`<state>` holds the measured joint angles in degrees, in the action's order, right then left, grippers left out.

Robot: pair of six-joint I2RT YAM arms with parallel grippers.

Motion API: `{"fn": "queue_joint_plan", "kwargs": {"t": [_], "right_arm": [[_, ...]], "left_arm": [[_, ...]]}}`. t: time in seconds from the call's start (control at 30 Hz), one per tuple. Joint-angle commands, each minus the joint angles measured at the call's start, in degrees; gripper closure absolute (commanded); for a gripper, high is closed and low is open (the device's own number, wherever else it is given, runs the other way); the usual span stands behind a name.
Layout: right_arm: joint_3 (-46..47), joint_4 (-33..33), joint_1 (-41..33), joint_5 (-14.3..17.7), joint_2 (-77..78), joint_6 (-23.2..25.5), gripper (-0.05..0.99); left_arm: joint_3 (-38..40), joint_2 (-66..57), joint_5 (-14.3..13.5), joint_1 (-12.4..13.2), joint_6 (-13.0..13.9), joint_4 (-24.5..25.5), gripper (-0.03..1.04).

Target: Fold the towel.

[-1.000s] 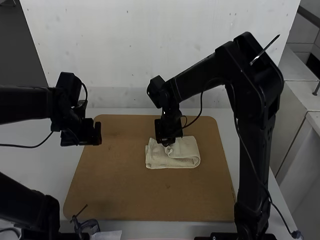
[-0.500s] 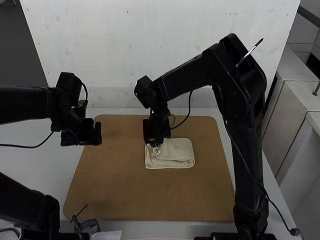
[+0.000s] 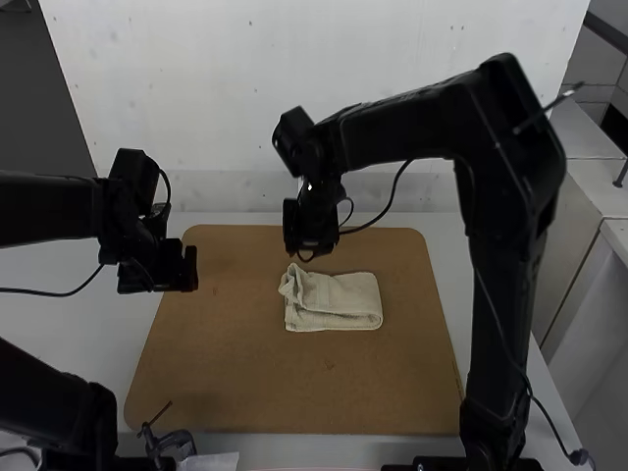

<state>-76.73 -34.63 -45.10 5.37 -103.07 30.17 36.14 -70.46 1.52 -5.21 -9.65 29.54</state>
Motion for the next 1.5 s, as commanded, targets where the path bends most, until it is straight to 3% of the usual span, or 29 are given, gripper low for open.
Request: {"fn": "queue_joint_plan", "kwargs": {"t": [0.0, 0.07, 0.1, 0.4, 1.0, 1.23, 1.27, 1.37, 1.47], "right_arm": [[-2.1, -1.1, 2.4, -0.4, 3.7, -1.5, 0.6], [-1.1, -1.1, 3.4, -0.4, 2.7, -2.4, 0.87], [-0.4, -0.3, 3.4, -0.4, 1.6, -3.1, 0.92], [0.8, 5.3, 0.7, 0.5, -7.3, -3.2, 0.92], [-1.1, 7.4, -7.3, 1.1, -15.2, -3.1, 0.92], [-1.6, 7.5, -5.3, 2.5, -15.1, -3.1, 0.92], [-1.8, 7.3, -4.6, 2.7, -14.6, -3.3, 0.87], [-2.0, 6.5, -2.1, 2.5, -11.6, -3.9, 0.6], [-3.0, 4.4, 0.8, 2.2, -7.0, -4.1, 0.46]], "left_arm": [[-0.1, 1.5, 0.3, 0.2, 0.8, -0.4, 0.03], [-0.3, 1.5, 0.3, 0.1, 0.8, -0.5, 0.03], [-0.4, 1.5, 0.3, 0.1, 0.8, -0.7, 0.03], [-1.6, 1.2, 0.3, 0.0, 0.7, -2.4, 0.04], [-3.0, 0.1, 0.3, 1.4, 1.3, -4.5, 0.04], [-3.2, 0.3, 0.3, 1.7, 2.3, -4.9, 0.04], [-3.2, 0.3, 0.3, 1.7, 2.3, -4.9, 0.04], [-3.2, 0.3, 0.3, 1.8, 2.3, -4.9, 0.04], [-3.1, 0.9, 0.8, 2.0, 2.3, -4.9, 0.04]]}}
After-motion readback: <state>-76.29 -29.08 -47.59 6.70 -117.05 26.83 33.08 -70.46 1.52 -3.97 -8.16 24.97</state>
